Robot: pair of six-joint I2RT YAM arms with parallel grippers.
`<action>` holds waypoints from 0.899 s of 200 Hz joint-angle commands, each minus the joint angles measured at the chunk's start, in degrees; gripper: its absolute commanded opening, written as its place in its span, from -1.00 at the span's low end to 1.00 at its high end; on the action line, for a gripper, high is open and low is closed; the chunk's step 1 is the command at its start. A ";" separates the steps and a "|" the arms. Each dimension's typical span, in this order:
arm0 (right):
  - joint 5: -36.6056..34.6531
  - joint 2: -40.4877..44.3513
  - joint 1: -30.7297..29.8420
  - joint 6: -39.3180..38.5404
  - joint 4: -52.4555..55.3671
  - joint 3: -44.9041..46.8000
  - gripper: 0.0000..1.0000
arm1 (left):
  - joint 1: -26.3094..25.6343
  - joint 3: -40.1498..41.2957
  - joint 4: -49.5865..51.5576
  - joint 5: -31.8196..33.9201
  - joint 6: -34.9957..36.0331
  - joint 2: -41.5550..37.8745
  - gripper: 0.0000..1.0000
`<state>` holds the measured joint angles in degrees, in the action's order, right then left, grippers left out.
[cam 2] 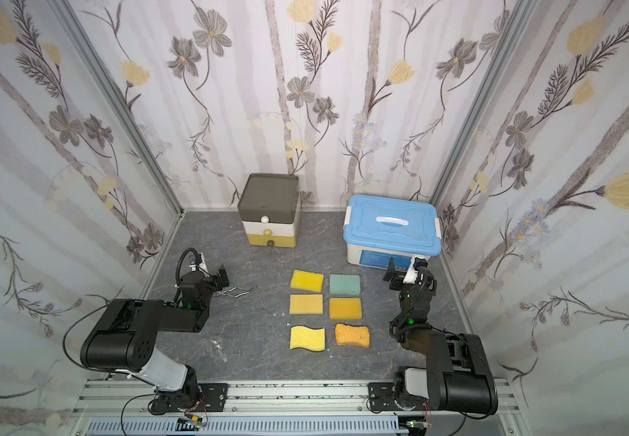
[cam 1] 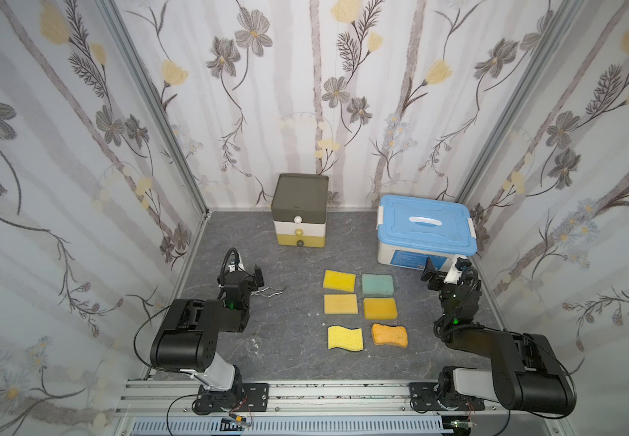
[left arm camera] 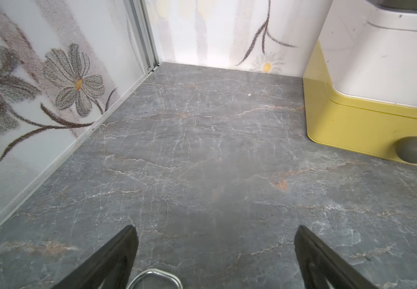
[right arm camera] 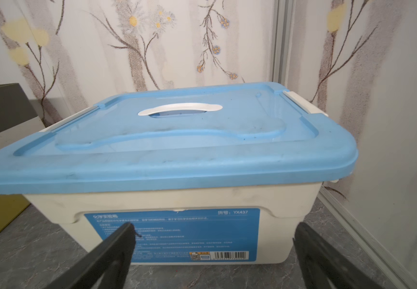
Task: Take the sponge out of the drawer
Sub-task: Reset both arms
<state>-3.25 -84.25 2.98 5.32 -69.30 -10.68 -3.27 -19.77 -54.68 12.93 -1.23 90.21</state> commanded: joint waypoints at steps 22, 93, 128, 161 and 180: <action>3.00 1.38 -2.35 -3.78 -10.11 5.12 0.99 | -0.09 -0.94 -1.50 2.21 -0.06 -0.06 1.00; -3.05 -0.27 -1.47 -0.21 0.53 -1.75 0.99 | 0.09 -1.37 -1.05 2.19 -0.23 0.14 1.00; -5.33 -0.46 -2.67 -0.90 0.95 -2.11 0.99 | 0.04 -1.33 -1.07 2.19 -0.15 0.14 1.00; -5.10 -0.96 -2.63 -0.92 1.64 -2.70 0.99 | 0.09 -1.41 -1.04 2.14 -0.23 0.18 1.00; -4.92 -1.01 -2.54 -0.84 1.89 -2.94 0.99 | 0.10 -1.36 -1.09 2.19 -0.25 0.14 1.00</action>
<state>-7.62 -84.93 0.40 4.86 -67.33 -12.88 -3.27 -20.86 -54.83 14.79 -1.50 90.28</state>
